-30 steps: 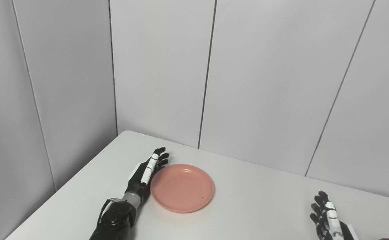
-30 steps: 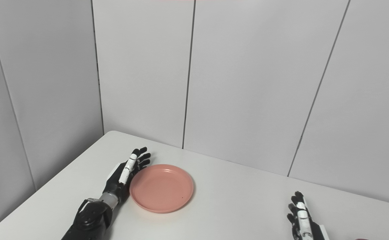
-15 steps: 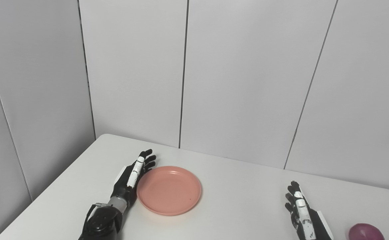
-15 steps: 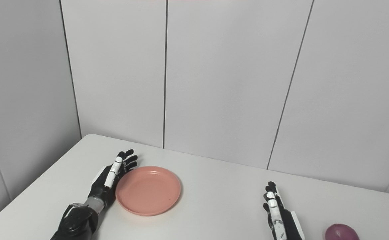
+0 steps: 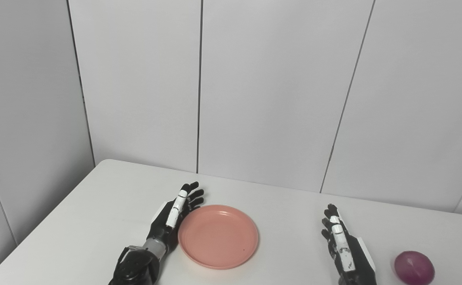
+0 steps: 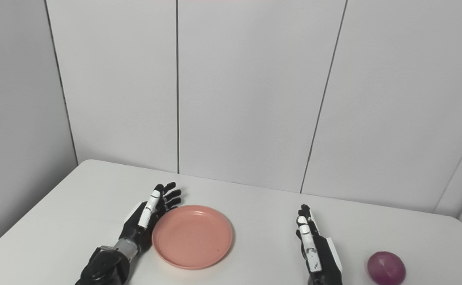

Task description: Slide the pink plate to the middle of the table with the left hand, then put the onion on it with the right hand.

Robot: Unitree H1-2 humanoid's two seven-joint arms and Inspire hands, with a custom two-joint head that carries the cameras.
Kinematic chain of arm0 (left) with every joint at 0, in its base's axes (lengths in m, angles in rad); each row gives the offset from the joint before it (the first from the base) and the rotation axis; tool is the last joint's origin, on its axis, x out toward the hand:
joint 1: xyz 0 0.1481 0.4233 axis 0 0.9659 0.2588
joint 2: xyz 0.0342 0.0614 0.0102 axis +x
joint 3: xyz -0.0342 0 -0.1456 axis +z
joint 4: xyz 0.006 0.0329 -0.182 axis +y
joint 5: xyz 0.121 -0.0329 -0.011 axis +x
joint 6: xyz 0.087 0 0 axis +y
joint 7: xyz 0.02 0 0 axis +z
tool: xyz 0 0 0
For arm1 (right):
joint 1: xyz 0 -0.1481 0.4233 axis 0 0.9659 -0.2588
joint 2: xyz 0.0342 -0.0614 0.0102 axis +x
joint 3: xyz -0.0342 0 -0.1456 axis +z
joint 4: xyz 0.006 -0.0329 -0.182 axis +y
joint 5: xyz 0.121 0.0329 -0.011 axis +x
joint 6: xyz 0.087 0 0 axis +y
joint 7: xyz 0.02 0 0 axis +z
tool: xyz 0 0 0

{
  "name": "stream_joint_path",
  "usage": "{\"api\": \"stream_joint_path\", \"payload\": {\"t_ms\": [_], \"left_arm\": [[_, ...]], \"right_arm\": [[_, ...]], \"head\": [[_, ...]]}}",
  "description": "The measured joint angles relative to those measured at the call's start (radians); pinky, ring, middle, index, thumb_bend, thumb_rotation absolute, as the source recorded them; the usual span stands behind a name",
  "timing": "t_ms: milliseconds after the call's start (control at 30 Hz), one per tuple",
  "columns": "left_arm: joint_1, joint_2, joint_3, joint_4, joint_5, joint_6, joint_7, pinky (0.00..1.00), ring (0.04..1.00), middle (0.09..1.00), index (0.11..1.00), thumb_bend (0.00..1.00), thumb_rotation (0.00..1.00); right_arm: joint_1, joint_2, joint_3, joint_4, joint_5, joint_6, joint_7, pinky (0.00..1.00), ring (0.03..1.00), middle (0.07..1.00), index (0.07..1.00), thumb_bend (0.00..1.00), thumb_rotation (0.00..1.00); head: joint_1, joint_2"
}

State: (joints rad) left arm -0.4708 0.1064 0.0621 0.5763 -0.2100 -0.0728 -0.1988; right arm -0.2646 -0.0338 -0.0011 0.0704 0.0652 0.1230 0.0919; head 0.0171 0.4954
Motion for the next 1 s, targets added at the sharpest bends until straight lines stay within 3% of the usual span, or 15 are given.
{"api": "stream_joint_path", "payload": {"t_ms": [467, 733, 1000], "left_arm": [[0.028, -0.033, -0.008, -0.073, 0.002, 0.057, -0.007, 0.91, 0.907, 0.909, 0.899, 0.63, 1.00], [0.058, -0.065, -0.037, -0.143, 0.003, 0.108, -0.007, 0.94, 0.916, 0.919, 0.909, 0.62, 1.00], [0.060, -0.077, -0.052, -0.150, 0.006, 0.119, -0.007, 0.94, 0.907, 0.910, 0.906, 0.64, 1.00]], "right_arm": [[-0.028, 0.033, 0.006, 0.040, -0.009, -0.021, -0.026, 1.00, 1.000, 1.000, 1.000, 0.58, 0.98], [-0.029, 0.039, 0.011, 0.040, -0.014, -0.022, -0.036, 1.00, 1.000, 1.000, 0.997, 0.58, 0.98], [-0.034, 0.044, 0.012, 0.035, -0.013, -0.022, -0.041, 1.00, 1.000, 1.000, 0.995, 0.55, 0.98]], "head": [[-0.112, 0.043], [-0.140, 0.069], [-0.169, 0.075]]}}
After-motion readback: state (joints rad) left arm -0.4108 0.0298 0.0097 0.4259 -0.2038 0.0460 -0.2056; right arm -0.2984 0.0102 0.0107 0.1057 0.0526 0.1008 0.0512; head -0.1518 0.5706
